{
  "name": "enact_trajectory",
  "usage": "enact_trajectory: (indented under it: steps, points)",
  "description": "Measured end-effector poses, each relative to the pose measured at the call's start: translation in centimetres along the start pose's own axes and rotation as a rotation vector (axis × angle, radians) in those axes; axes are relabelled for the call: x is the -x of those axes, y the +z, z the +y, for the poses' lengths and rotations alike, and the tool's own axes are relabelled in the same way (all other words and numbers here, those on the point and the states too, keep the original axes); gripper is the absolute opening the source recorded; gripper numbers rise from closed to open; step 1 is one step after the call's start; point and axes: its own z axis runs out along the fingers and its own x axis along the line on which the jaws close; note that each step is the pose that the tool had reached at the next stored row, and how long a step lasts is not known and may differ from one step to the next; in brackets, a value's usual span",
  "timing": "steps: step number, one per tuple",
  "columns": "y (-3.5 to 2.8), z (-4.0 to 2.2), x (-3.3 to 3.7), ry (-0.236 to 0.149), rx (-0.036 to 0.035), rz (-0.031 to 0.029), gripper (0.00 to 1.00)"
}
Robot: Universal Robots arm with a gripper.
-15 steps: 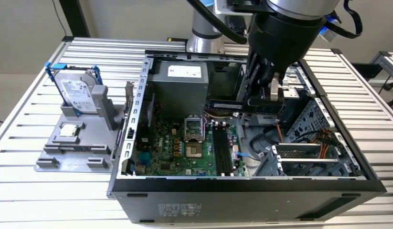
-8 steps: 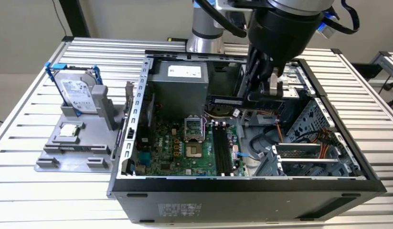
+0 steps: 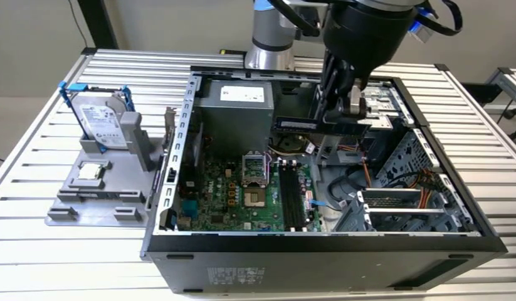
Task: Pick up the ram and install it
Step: 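Insert the ram into the slot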
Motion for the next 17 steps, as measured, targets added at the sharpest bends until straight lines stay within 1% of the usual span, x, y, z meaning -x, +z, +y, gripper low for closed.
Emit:
enact_trajectory:
  steps: [6,11,13,17]
  points:
    - [0.07,0.05,1.45,0.000,0.0000,0.0002,0.00]
    - [0.12,0.00,2.43,0.000,0.0000,0.0002,0.00]
    - [0.12,-0.04,2.59,0.000,0.0001,0.0005,0.00]
    - [0.13,-0.06,2.59,0.000,0.0000,0.0009,0.00]
